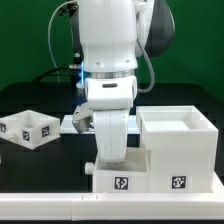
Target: Assemble drawer
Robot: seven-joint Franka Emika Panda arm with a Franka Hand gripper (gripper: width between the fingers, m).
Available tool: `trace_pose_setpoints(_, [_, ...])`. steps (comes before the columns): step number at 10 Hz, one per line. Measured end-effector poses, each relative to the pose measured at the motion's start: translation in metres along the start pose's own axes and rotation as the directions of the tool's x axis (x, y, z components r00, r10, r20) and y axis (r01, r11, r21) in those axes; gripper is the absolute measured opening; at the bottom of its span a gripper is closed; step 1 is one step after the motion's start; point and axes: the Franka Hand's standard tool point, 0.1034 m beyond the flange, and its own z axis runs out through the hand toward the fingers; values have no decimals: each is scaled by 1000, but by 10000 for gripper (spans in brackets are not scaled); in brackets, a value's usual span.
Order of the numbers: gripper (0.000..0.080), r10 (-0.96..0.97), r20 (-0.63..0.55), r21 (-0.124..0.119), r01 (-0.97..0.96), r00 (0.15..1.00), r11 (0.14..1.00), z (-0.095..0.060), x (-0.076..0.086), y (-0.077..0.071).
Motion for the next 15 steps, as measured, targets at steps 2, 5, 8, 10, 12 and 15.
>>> trace_pose_setpoints(2, [38, 0, 3, 11, 0, 1000, 1000, 0, -2, -1])
trace_pose_setpoints(5, [38, -38, 4, 16, 38, 999, 999, 1, -5, -2])
trace_pose_setpoints(8, [38, -42, 6, 12, 41, 999, 999, 0, -6, -3])
trace_pose_setpoints(10, [38, -51, 6, 14, 51, 999, 999, 1, -10, -4])
trace_pose_setpoints(12, [38, -18, -1, 27, 18, 1000, 999, 2, -21, -6])
trace_pose_setpoints(15, [38, -17, 0, 28, 17, 1000, 999, 2, -20, -6])
